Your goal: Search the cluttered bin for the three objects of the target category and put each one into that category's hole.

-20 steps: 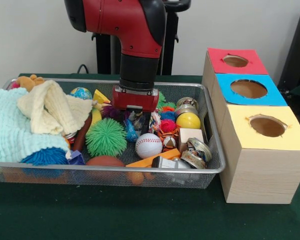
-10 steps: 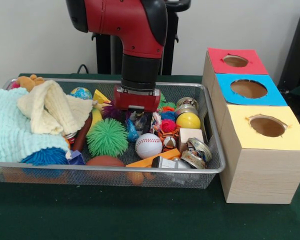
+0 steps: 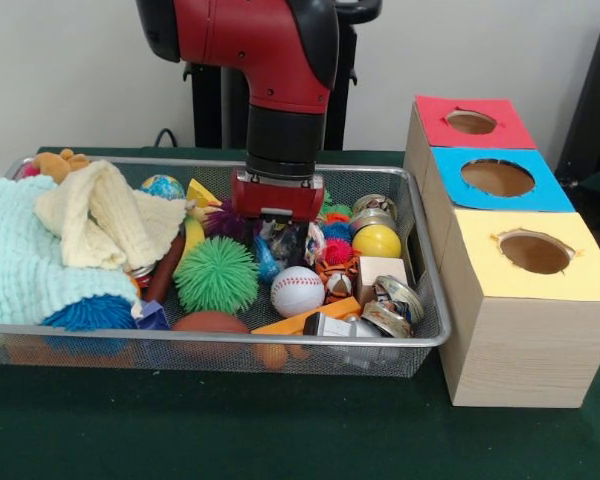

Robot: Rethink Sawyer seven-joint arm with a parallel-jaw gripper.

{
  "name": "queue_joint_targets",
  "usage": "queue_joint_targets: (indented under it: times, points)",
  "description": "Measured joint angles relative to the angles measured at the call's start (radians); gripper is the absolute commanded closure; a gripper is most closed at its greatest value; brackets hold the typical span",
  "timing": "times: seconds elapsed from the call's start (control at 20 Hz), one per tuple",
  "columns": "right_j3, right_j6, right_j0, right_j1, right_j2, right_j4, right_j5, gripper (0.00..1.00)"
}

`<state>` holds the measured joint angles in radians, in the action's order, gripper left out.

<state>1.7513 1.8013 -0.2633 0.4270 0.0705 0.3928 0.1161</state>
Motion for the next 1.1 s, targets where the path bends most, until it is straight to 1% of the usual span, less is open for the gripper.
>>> queue_joint_targets:
  times: [0.2,0.25,0.65,1.1]
  points:
    - [0.034,0.000,-0.004,0.038,-0.003,0.000,-0.010,0.00]
    - [0.054,0.000,-0.006,0.061,-0.005,0.000,-0.022,0.00]
    - [0.116,0.000,-0.007,0.124,-0.017,0.000,-0.057,0.00]
    - [0.129,0.000,-0.006,0.126,-0.018,0.000,-0.061,0.00]
